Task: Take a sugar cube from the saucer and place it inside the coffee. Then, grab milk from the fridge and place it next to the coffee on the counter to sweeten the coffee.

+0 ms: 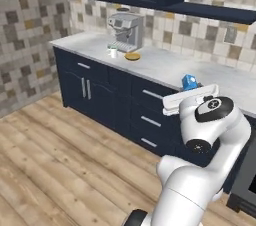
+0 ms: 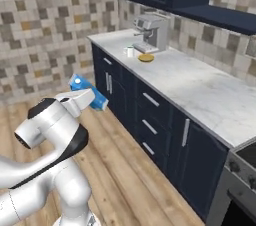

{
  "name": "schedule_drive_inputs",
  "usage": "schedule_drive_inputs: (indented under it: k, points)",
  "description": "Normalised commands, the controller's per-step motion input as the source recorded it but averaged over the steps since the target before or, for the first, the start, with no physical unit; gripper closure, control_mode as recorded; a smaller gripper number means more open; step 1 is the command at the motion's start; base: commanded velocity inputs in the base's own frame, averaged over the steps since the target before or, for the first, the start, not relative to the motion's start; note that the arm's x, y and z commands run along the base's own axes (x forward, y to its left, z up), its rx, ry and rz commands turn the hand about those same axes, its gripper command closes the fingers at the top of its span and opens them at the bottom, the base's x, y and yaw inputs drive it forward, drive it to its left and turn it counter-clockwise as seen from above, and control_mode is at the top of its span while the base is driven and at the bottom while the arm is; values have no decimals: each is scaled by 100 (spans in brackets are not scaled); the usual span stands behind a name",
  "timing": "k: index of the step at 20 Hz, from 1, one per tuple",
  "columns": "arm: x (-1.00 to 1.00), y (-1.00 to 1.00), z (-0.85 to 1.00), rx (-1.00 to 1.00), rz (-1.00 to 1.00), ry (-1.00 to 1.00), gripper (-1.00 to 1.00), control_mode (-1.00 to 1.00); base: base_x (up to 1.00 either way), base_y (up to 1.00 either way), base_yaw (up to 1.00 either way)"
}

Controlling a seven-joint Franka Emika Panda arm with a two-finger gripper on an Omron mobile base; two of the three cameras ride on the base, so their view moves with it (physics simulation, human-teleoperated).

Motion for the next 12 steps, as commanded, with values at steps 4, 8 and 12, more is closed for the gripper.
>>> schedule_drive_inputs:
  k: [4,8,12]
  points:
    - [0,0,0,0,0,0,100,100,100,100,-5]
    - [0,0,0,0,0,0,100,100,100,100,-12]
    - [0,0,0,0,0,0,100,100,99,100,-27]
